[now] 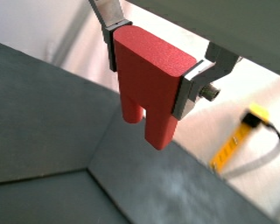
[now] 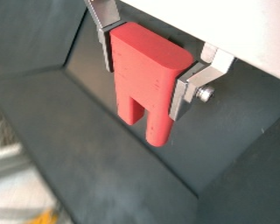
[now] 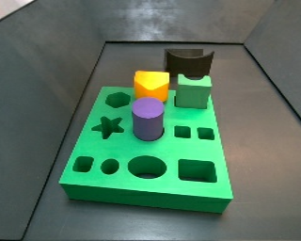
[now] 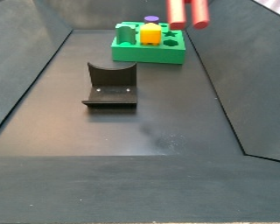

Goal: Pick up the square-circle object. Move up. Place the square-circle object on the fixture. Regrasp the square-circle object. Rotate the square-circle object. Move to above the board. Insert the square-circle object.
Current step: Rotate the square-circle object.

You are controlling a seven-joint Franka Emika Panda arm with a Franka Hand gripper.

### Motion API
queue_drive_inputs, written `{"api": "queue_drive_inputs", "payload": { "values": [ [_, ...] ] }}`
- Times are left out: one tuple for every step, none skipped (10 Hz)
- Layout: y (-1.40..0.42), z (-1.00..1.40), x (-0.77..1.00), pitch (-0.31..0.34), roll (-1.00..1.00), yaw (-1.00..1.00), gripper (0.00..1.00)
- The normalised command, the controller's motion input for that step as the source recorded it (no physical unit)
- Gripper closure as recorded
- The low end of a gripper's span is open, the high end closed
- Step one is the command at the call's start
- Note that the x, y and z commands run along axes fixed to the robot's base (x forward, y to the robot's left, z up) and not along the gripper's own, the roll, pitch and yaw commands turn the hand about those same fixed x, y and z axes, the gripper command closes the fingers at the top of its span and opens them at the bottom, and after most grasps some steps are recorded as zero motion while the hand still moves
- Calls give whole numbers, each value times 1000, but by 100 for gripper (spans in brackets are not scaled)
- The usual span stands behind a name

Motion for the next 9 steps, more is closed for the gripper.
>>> {"api": "queue_drive_inputs", "payload": {
  "values": [
    [51,60,-91,-44,-963,-1000,100],
    [44,67,-111,-17,-955,-1000,100],
    [33,27,-48,75,-930,-1000,100],
    [24,3,5,136,-921,-1000,100],
    [17,-2,15,195,-911,-1000,100],
    [9,7,0,231,-906,-1000,100],
    [18,36,-35,310,-914,-1000,100],
    [23,41,-41,346,-921,-1000,100],
    [11,38,-29,417,-936,-1000,100]
  ]
}}
